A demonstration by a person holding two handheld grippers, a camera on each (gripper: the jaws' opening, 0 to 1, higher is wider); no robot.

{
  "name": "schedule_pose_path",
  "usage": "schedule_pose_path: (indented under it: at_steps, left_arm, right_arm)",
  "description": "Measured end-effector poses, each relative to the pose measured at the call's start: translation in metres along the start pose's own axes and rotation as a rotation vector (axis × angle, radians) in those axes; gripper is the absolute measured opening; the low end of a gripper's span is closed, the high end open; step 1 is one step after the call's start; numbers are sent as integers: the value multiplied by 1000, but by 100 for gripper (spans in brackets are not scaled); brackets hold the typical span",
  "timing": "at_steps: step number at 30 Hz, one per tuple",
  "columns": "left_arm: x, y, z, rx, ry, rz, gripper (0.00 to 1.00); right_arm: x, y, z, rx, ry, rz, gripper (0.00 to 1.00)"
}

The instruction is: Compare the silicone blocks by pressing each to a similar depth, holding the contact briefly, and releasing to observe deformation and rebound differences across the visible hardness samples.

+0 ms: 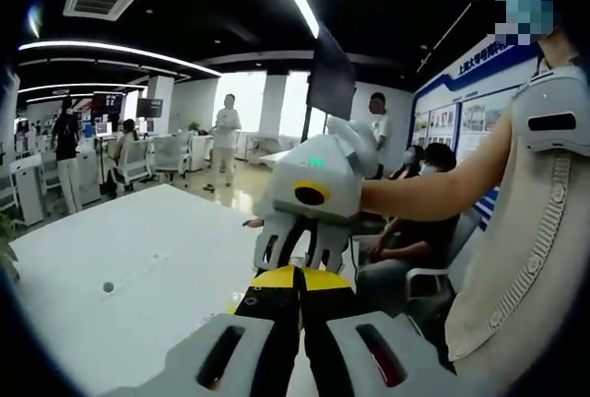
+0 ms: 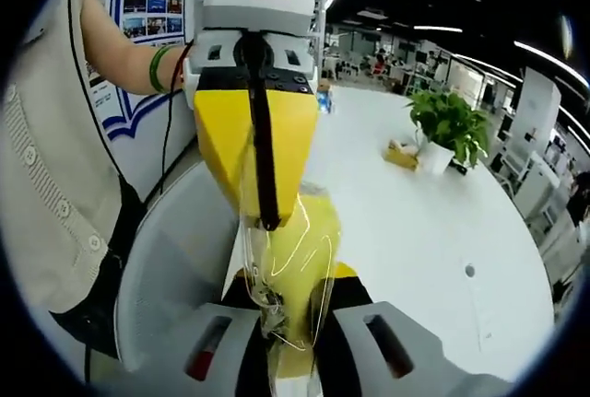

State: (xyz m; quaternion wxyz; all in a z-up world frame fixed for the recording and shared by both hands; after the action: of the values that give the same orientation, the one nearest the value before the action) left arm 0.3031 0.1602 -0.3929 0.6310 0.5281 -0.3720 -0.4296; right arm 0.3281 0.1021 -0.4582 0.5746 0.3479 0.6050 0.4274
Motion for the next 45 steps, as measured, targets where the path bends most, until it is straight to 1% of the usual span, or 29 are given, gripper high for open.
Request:
schedule_pose_path:
  at_steps: [1,2,5,14,22,23,25,28,31,32,34,36,37,38,41,42,45]
  left_arm:
    - [0,0,1,7,0,-4,0]
    - [1,-1,1,7,0,-8,0]
    - [1,-1,3,11,-1,-15,0]
    - [0,-2,5,29,2,-48,0]
    - [-3,-1,6,37,10,-56,0]
    - [-3,-1,6,38,11,-58,0]
    - [-4,-1,6,39,15,-62,0]
    - [-4,-1,5,36,26,-67,0]
    - [-5,-1,5,34,31,-65,0]
    - [-5,-1,5,32,34,-65,0]
    - [-5,-1,4,35,37,-65,0]
    - [-5,-1,4,32,40,-59,0]
    - [-4,-1,4,30,40,-59,0]
    - [-4,-1,4,32,41,-57,0]
    - [-4,0,4,24,41,-46,0]
    - [-4,0,4,24,41,-45,0]
    - [-4,1,4,18,39,-41,0]
  right_arm:
    - [0,0,0,-25,-12,1,5]
    - [-1,-1,-1,-10,-5,-9,5]
    - [-1,-1,-1,-22,-5,-6,5]
    - [0,-2,-3,-59,5,-31,4]
    - [2,-1,-3,-45,17,-28,4]
    - [2,-1,-2,-55,16,-27,4]
    - [3,-1,-2,-48,20,-29,4]
    - [4,-1,-1,-70,10,-31,4]
    - [4,0,0,-71,7,-23,5]
    - [4,0,1,-84,0,-20,5]
    - [4,0,1,-75,4,-23,5]
    - [3,0,5,-142,-18,-18,6]
    - [3,0,4,-133,-16,-23,6]
    - [3,1,6,-154,-26,-19,6]
    - [1,2,5,-153,-28,-13,8]
    - [1,3,7,-198,-46,-6,8]
    - [1,3,6,-180,-38,-10,9]
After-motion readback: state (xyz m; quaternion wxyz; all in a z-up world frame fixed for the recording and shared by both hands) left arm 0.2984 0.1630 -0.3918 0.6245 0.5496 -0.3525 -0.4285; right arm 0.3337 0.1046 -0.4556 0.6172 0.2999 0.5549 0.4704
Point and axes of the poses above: the point that each gripper's makers call its tool centre point, and the gripper's own axes: x roughly forward along the fingers, z roughly to its right, y roughly out of its top, the point moved 6 cm from there along -x, roughly backward along the fingers, and after that the axes turned 14 degrees about z, right-handed, at the moved point
